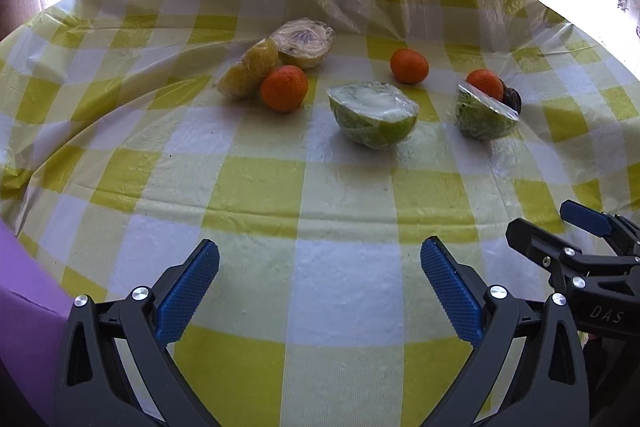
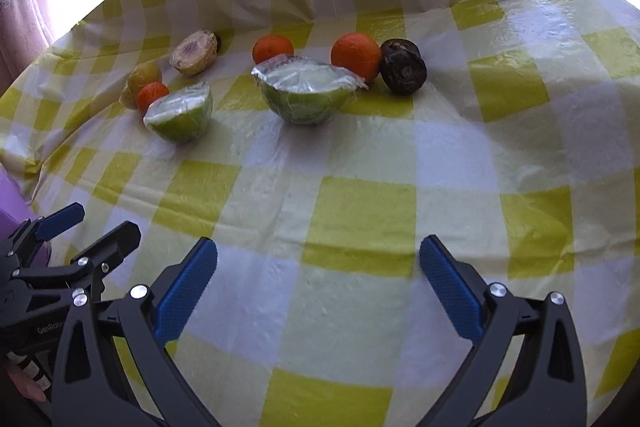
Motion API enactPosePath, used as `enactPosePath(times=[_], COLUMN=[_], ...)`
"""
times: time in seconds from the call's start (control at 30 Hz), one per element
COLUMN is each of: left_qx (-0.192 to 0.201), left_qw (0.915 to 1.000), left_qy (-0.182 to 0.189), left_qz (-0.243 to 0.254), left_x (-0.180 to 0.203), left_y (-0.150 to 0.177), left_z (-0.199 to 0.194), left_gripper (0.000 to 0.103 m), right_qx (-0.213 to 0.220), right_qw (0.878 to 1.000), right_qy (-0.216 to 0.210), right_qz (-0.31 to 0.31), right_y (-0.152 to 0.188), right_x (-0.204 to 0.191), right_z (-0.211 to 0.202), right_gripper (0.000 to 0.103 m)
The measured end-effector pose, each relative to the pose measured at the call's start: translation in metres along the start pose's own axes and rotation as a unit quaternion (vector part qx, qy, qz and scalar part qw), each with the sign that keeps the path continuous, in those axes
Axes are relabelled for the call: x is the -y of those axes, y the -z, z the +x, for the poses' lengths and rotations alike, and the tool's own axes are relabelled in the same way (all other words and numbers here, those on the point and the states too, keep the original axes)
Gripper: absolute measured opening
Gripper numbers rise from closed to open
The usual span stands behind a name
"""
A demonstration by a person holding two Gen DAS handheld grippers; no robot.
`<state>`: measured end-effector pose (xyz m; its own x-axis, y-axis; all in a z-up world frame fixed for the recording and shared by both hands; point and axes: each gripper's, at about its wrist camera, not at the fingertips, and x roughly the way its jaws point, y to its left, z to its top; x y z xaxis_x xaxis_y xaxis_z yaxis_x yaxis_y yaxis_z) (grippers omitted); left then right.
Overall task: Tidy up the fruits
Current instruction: 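Grasp the large wrapped cabbage half with the right tool while the left tool grasps the other wrapped green half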
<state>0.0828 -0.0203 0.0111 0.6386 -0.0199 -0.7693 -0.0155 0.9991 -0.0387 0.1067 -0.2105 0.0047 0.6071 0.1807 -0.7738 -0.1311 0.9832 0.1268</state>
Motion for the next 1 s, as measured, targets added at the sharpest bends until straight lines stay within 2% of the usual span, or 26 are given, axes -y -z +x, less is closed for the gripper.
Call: enactPosePath(times=[0.1,0.3,0.43,0.63,0.7,0.8,0.9,0.97,1.0], left_qx=[0.002,-0.010,-0.007,-0.010,-0.011,-0.025,-0.021,-0.015,-0.012], left_qw=[0.9999,0.9999,0.9999,0.9998,0.9997,0.9992,0.9991,0.9995,0.9996], left_qy=[0.010,0.011,0.011,0.013,0.014,-0.001,0.001,-0.002,-0.003], left_qz=[-0.001,-0.005,0.008,0.011,0.015,0.032,0.037,0.028,0.025], left_x=[0.003,0.004,0.014,0.025,0.029,0.038,0.040,0.037,0.036], left_y=[-0.011,-0.027,-0.042,-0.064,-0.070,-0.075,-0.075,-0.076,-0.077], left_z=[0.009,0.025,0.037,0.055,0.061,0.070,0.070,0.069,0.069], left_gripper=[0.097,0.097,0.097,0.097,0.097,0.089,0.084,0.075,0.065], right_qx=[0.011,0.008,0.016,0.043,0.047,0.048,0.047,0.047,0.047], right_qw=[1.000,1.000,1.000,0.995,0.994,0.994,0.993,0.993,0.993], right_qy=[-0.010,-0.011,0.008,-0.024,-0.025,-0.022,-0.024,-0.023,-0.024], right_qz=[0.015,0.006,-0.003,0.088,0.099,0.101,0.102,0.102,0.102], right_y=[-0.032,-0.073,-0.078,-0.070,-0.069,-0.071,-0.072,-0.072,-0.073], right_x=[0.002,-0.003,-0.008,0.027,0.032,0.032,0.034,0.034,0.035], right_z=[0.021,0.054,0.058,0.048,0.046,0.045,0.043,0.042,0.042], right_gripper=[0.097,0.083,0.063,0.061,0.061,0.061,0.061,0.061,0.061])
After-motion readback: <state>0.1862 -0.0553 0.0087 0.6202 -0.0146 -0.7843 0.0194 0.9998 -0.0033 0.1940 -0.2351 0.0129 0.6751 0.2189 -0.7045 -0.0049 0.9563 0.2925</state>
